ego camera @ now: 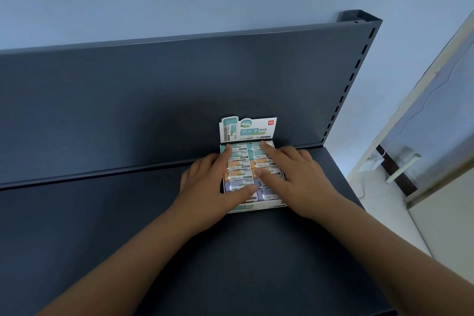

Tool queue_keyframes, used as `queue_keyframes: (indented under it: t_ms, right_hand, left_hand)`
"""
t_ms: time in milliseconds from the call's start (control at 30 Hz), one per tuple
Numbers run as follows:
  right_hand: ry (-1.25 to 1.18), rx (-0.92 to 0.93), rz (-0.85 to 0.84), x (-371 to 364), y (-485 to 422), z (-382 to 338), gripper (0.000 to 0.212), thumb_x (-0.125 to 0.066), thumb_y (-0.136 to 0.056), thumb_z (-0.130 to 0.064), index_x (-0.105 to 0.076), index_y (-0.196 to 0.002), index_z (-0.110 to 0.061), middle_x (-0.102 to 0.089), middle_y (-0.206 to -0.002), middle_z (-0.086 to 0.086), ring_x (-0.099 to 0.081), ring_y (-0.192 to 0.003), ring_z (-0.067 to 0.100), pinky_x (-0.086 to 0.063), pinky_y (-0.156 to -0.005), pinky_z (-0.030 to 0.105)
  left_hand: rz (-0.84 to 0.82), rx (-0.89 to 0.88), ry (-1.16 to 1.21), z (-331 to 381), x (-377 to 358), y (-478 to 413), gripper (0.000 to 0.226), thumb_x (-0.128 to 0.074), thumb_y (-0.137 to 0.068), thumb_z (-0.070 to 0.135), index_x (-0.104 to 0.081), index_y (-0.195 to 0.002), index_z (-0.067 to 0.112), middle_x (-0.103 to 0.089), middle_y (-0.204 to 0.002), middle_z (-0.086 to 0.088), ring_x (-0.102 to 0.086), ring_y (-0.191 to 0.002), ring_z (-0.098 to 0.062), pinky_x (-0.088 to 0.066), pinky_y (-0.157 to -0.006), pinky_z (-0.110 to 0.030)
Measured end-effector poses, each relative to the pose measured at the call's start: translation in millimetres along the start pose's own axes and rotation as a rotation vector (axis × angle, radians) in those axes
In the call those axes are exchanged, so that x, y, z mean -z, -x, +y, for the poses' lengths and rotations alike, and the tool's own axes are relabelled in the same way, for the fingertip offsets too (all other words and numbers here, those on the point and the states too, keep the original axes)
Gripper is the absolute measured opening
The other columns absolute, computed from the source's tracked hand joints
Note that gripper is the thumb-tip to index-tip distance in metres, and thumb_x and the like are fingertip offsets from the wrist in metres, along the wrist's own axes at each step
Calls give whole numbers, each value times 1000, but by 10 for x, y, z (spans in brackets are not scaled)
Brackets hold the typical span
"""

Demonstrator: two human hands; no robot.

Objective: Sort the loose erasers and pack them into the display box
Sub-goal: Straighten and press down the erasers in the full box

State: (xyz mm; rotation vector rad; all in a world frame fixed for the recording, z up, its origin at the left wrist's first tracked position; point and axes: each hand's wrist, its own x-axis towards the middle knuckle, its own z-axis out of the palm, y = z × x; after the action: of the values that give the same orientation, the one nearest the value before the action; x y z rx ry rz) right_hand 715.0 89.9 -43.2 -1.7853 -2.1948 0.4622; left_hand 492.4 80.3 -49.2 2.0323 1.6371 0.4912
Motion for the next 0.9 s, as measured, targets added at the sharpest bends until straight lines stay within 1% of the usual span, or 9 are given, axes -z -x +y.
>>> queue_keyframes:
  t_ms: [67,300,400,500,567,633,733,833,900]
  right_hand:
    - [50,13,-17,18,1,-10,82,-11,-83,-84,-15,-155,-44,-41,-141,-16,-34,-128,11,-38,-107,39]
    - [168,19,-45,120,-61,-107,81,-18,-87,-83,-16,-156,-40,-46,-138,-11,-40,-126,15,-48,-97,40]
    - [166,13,-41,112,-52,-105,79,-17,-87,-82,-16,-155,-41,-47,-138,-11,-40,-126,15,-47,-99,42]
    - [49,11,-27,38,39,-14,75,-22,-91,-77,-10,-156,-42,-41,-147,-13,-35,-133,15,-33,-113,44]
    - [-79,19,-25,-5,131,57,79,-28,-90,-77,0,-157,-43,-33,-157,-16,-27,-144,11,-15,-123,46]
    - [-77,61,-88,-7,187,107,87,-31,-87,-81,9,-155,-44,-14,-165,-16,-8,-151,5,1,-125,46]
    - [-42,109,-190,56,182,148,103,-39,-79,-88,17,-153,-45,5,-166,-16,9,-151,1,5,-125,44]
    - [7,144,-232,64,141,193,122,-52,-69,-91,23,-152,-42,13,-165,-17,15,-150,-1,5,-125,43]
    - [36,150,-226,32,126,201,127,-54,-65,-93,24,-152,-41,13,-165,-17,15,-150,-1,5,-125,43]
  left_hand:
    - [17,-10,-37,-21,-11,3,97,-29,-71,91,-4,-154,49,-30,-149,22,-19,-140,-7,-16,-115,-35]
    - [55,-21,-65,-65,-71,-6,88,-17,-76,90,-3,-153,50,-31,-149,20,-21,-139,-9,-16,-108,-30]
    - [43,-27,-25,-23,-52,12,86,-21,-77,88,1,-152,53,-31,-149,23,-22,-138,-7,-16,-108,-30]
    - [56,-61,100,38,-27,97,82,-43,-76,84,-6,-145,59,-40,-140,31,-34,-133,-5,-24,-116,-41]
    - [24,-50,50,32,-9,145,97,-52,-70,85,-7,-149,50,-36,-147,29,-28,-141,-10,-12,-122,-52]
    - [-26,-46,-53,-10,9,154,112,-56,-63,89,0,-150,48,-27,-155,24,-16,-148,-10,2,-122,-56]
    - [-40,-104,-148,-78,-3,121,123,-56,-60,92,7,-154,43,-19,-160,19,-11,-150,-11,2,-122,-56]
    - [-23,-124,-154,-113,-44,103,124,-53,-63,91,13,-155,39,-14,-163,15,-8,-151,-10,1,-123,-54]
    - [-30,-128,-157,-126,-61,99,126,-52,-64,92,16,-155,37,-11,-165,14,-5,-152,-10,3,-123,-53]
